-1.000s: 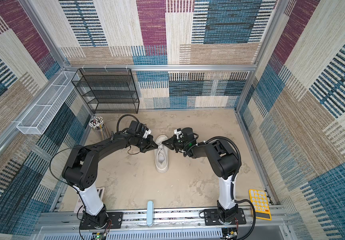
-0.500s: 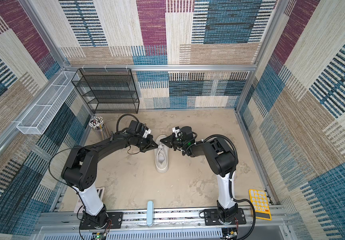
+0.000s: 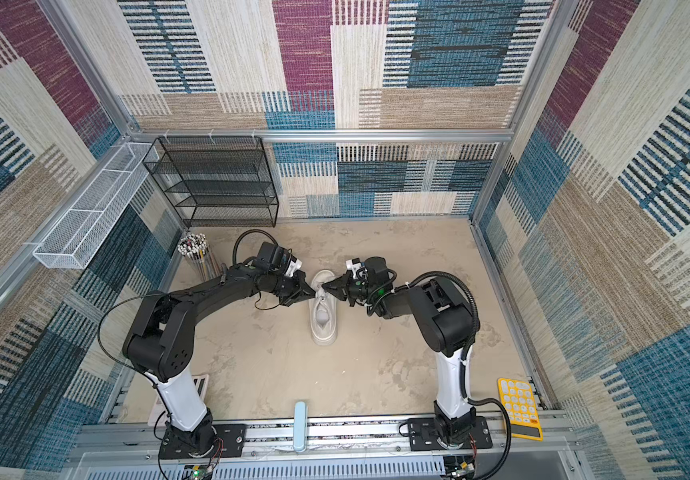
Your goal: Tie the shoes
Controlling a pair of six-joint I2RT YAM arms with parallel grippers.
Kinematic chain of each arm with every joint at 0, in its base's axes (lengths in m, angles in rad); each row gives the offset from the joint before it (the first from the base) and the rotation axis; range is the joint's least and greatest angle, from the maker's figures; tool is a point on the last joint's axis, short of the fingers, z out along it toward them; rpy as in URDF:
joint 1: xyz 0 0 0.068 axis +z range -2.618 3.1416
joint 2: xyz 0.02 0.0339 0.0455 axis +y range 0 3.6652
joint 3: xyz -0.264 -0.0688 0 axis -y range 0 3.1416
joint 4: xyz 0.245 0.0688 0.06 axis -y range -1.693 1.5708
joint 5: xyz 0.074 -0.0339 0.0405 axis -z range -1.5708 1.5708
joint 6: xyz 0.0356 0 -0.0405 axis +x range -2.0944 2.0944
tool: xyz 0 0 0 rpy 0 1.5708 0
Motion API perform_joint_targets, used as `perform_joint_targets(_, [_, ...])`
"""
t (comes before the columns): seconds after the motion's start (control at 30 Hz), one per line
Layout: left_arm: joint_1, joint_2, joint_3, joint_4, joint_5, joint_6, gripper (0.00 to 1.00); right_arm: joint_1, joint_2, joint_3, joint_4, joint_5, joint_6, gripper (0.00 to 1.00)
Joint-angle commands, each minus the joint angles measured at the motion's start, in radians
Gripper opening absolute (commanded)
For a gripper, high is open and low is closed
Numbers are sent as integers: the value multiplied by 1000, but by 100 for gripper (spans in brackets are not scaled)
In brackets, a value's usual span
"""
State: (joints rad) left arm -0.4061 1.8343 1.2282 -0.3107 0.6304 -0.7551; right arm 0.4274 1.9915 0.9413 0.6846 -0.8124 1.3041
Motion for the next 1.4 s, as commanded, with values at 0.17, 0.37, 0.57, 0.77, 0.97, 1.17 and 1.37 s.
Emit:
perform_joint_targets(0.17, [0,3,7,8,-2,-2,0,-3,-28,-2,-52,-30,-51,0])
perform_joint_targets(0.37, [0,-6,5,7,-4,-2,0,-3,-19,32,-137,-61,-101,0])
perform_joint_targets(0.57, [1,-16,14,-17,-16,10,10,-2,-25,38,-168,-65,-120,0])
perform_joint_targets(0.77, [10,-44,67,-113,-87,67,25,-3,-29,31,-169,-70,-125,0])
perform_joint_targets(0.97, [14,-83,85,-166,-128,93,29,-1,-31,23,-149,-75,-115,0])
perform_joint_targets(1.17, [13,-124,61,-179,-137,95,34,-1,-31,24,-139,-81,-110,0])
perform_joint_targets(1.37, [-27,-128,48,-158,-64,87,28,-2,-25,24,-121,-95,-98,0])
